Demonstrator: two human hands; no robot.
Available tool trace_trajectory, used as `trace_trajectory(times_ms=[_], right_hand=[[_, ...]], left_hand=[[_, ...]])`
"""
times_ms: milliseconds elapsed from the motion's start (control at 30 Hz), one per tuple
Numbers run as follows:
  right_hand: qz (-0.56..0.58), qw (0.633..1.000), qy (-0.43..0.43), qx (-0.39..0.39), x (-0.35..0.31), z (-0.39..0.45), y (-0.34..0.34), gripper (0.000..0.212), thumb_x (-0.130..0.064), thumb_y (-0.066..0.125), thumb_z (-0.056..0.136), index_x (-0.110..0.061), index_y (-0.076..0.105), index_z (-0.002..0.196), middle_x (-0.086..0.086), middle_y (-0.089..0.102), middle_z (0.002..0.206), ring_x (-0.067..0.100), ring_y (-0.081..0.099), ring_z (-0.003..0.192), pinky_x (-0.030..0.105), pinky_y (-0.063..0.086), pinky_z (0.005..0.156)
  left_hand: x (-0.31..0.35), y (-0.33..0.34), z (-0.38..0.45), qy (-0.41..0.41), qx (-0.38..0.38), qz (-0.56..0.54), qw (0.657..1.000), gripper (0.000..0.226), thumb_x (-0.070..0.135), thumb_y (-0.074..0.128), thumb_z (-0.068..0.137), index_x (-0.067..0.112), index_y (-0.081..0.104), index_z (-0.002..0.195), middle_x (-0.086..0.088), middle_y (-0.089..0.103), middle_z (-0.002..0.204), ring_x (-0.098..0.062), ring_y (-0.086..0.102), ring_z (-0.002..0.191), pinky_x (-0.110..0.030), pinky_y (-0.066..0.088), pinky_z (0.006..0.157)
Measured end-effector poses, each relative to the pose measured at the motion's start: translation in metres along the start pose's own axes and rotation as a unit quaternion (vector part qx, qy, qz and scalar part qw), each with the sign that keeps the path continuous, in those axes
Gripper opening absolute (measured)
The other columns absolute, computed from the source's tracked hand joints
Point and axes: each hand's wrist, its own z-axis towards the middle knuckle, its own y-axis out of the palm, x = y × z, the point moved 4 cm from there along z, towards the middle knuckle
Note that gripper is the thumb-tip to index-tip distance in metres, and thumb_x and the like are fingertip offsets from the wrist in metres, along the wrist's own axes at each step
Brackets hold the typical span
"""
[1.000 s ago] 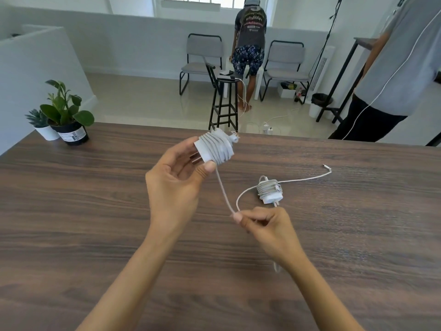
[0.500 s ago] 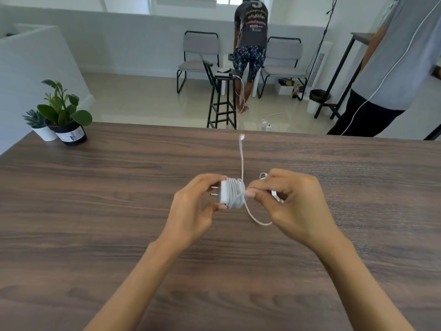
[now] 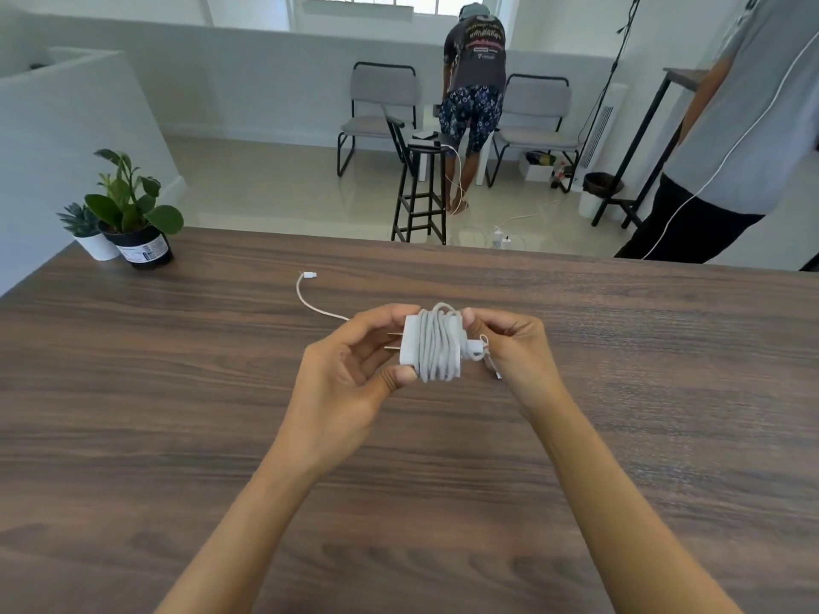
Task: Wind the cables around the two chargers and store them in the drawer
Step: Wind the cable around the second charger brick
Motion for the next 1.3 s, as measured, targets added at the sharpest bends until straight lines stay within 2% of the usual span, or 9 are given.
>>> trace_trajectory(times_ms=[233, 367, 533, 733, 900, 1000, 1067, 1167, 1300], right_hand=[[-0.034, 0.997, -0.057, 0.030, -0.009, -0.006, 0.013, 0.007, -0.026, 0.070, 0.077, -0.024, 0.076, 0.076, -0.004, 0.069, 0.062, 0.014, 0.058, 0.067, 0.029, 0.048, 0.068], [-0.054, 0.996, -0.065, 0.020, -0.003, -0.012, 0.020, 0.016, -0.009, 0.064, 0.087, -0.013, 0.074, 0.076, 0.001, 0.065, 0.058, 0.013, 0.056, 0.061, 0.022, 0.044, 0.061], [-0.160, 0.983, -0.081, 0.033, 0.006, -0.025, 0.026, 0.023, -0.012, 0.065, 0.087, -0.027, 0.072, 0.072, -0.008, 0.063, 0.056, 0.006, 0.052, 0.065, 0.017, 0.038, 0.062], [-0.429, 0.837, -0.332, 0.076, -0.020, -0.047, 0.039, 0.010, -0.012, 0.068, 0.080, -0.017, 0.075, 0.077, -0.010, 0.065, 0.059, 0.016, 0.050, 0.061, 0.018, 0.034, 0.053], [-0.467, 0.793, -0.382, 0.085, -0.036, -0.056, 0.035, 0.010, -0.003, 0.074, 0.074, -0.013, 0.074, 0.076, -0.006, 0.064, 0.059, 0.021, 0.053, 0.061, 0.015, 0.031, 0.057], [-0.456, 0.803, -0.374, 0.085, -0.045, -0.059, 0.032, 0.005, -0.010, 0.073, 0.079, -0.013, 0.074, 0.075, -0.008, 0.064, 0.060, 0.018, 0.053, 0.064, 0.017, 0.036, 0.056], [-0.427, 0.830, -0.351, 0.073, -0.050, -0.059, 0.031, 0.006, -0.015, 0.071, 0.081, -0.014, 0.075, 0.077, -0.008, 0.065, 0.062, 0.017, 0.052, 0.068, 0.021, 0.041, 0.057], [-0.383, 0.864, -0.319, 0.070, -0.058, -0.053, 0.023, 0.004, -0.014, 0.071, 0.081, -0.014, 0.075, 0.080, -0.008, 0.068, 0.069, 0.016, 0.052, 0.073, 0.025, 0.044, 0.061], [-0.393, 0.861, -0.313, 0.082, -0.072, -0.038, 0.012, 0.008, -0.011, 0.072, 0.080, -0.019, 0.075, 0.079, -0.011, 0.070, 0.077, 0.016, 0.054, 0.080, 0.025, 0.044, 0.066]], left_hand=[[0.004, -0.014, 0.001, 0.002, 0.047, -0.068, 0.997, 0.068, 0.045, 0.079, 0.065, 0.008, 0.058, 0.118, -0.001, 0.068, 0.117, -0.016, 0.060, 0.114, -0.021, 0.049, 0.086], [0.013, -0.021, 0.011, 0.026, 0.104, -0.097, 0.989, 0.049, 0.028, 0.078, 0.069, 0.016, 0.062, 0.114, 0.004, 0.069, 0.115, -0.011, 0.060, 0.114, -0.017, 0.047, 0.088], [0.022, -0.031, 0.034, 0.051, 0.210, -0.016, 0.976, 0.036, 0.004, 0.070, 0.080, 0.016, 0.061, 0.112, 0.009, 0.070, 0.104, -0.001, 0.065, 0.102, -0.012, 0.049, 0.082], [0.000, -0.026, 0.047, 0.032, 0.258, 0.158, 0.953, 0.040, -0.001, 0.068, 0.082, 0.009, 0.058, 0.120, 0.004, 0.068, 0.105, -0.002, 0.065, 0.099, -0.017, 0.052, 0.086], [-0.009, -0.017, 0.039, 0.101, 0.220, 0.369, 0.897, 0.049, -0.009, 0.070, 0.074, 0.007, 0.059, 0.119, -0.006, 0.063, 0.115, -0.015, 0.062, 0.102, -0.015, 0.047, 0.091], [-0.009, -0.011, 0.031, 0.151, 0.176, 0.430, 0.873, 0.058, -0.026, 0.064, 0.063, -0.002, 0.059, 0.116, -0.016, 0.061, 0.114, -0.016, 0.058, 0.098, 0.006, 0.035, 0.082], [-0.007, -0.008, 0.027, 0.166, 0.145, 0.445, 0.868, 0.062, -0.029, 0.064, 0.060, -0.002, 0.060, 0.116, -0.017, 0.060, 0.113, -0.010, 0.054, 0.101, 0.009, 0.032, 0.081], [-0.005, -0.010, 0.022, 0.158, 0.088, 0.421, 0.889, 0.062, -0.025, 0.066, 0.063, 0.004, 0.061, 0.116, -0.006, 0.060, 0.114, -0.004, 0.055, 0.100, 0.003, 0.037, 0.085], [-0.004, -0.011, 0.014, 0.091, -0.003, 0.303, 0.949, 0.060, -0.020, 0.067, 0.070, 0.016, 0.060, 0.117, 0.005, 0.062, 0.116, -0.007, 0.062, 0.104, -0.020, 0.048, 0.094]])
